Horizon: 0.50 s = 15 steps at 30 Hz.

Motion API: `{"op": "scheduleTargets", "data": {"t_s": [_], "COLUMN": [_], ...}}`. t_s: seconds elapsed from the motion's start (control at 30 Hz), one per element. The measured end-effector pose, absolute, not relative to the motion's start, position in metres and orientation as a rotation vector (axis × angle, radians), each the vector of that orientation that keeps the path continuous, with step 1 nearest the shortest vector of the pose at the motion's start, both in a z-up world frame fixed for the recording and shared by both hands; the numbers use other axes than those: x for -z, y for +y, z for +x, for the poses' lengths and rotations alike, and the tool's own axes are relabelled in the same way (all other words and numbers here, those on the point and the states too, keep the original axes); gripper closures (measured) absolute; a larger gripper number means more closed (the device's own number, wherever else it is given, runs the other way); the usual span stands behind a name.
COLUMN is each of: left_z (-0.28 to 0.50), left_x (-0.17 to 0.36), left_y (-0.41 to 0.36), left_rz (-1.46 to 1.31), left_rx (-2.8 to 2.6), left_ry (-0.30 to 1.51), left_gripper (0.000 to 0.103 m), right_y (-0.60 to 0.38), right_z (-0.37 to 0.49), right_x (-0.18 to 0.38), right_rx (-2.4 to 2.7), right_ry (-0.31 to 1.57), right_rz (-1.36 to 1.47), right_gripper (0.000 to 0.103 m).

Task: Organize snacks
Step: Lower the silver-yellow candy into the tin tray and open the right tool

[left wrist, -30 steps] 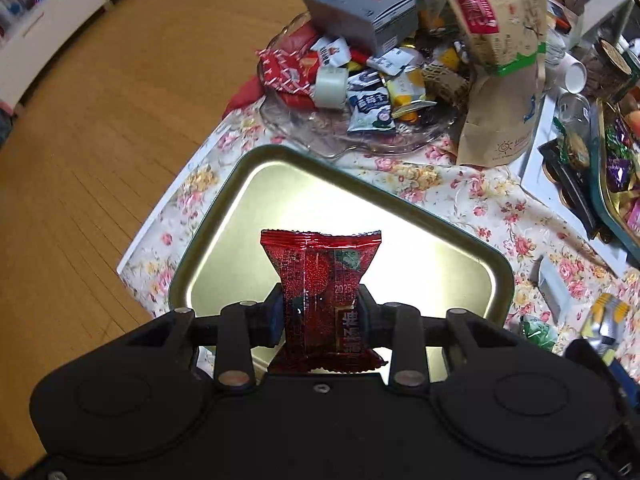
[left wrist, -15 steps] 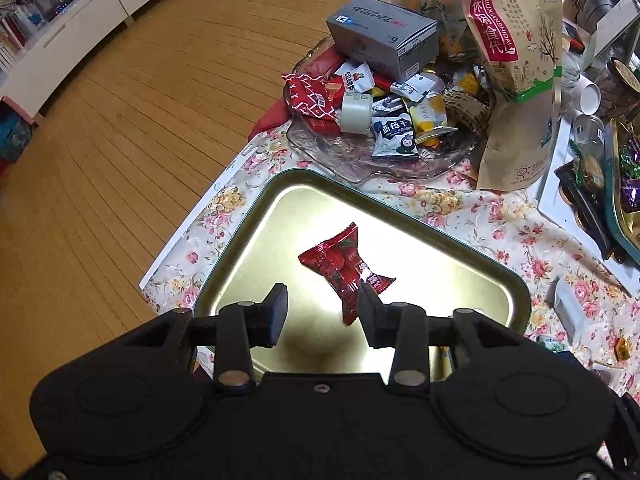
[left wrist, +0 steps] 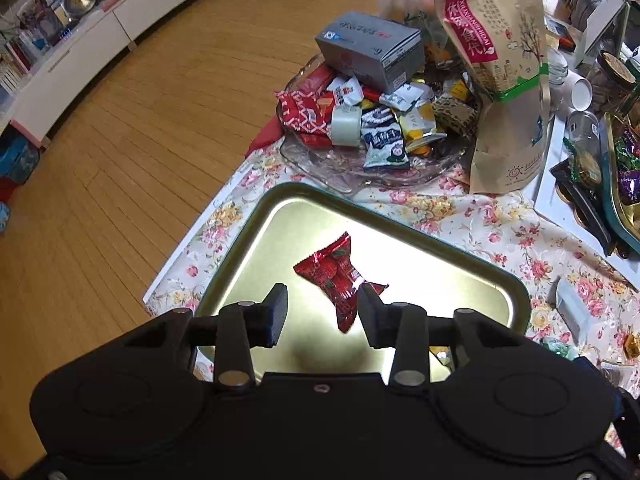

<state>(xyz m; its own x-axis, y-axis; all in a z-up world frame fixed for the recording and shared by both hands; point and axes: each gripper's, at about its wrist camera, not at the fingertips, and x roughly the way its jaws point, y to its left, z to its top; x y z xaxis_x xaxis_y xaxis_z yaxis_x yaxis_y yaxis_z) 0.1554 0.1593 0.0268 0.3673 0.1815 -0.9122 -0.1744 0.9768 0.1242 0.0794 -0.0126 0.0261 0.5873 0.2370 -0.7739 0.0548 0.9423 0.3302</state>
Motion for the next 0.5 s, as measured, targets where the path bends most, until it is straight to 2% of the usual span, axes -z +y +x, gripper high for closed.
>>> {"op": "scheduleTargets", "data": {"t_s": [0.5], "left_z": [0.141], "left_x": [-0.014], "left_y": [0.122], "left_rz": [-0.012], "left_rx": [-0.242], "left_ry": [1.084], "left_gripper": [0.053], "right_y": [-0.074], "right_z": [0.064], "right_x": [-0.029], "right_rx": [0.071], "right_ry": [0.894], "right_rz": [0.384], "right_gripper": [0.05]}}
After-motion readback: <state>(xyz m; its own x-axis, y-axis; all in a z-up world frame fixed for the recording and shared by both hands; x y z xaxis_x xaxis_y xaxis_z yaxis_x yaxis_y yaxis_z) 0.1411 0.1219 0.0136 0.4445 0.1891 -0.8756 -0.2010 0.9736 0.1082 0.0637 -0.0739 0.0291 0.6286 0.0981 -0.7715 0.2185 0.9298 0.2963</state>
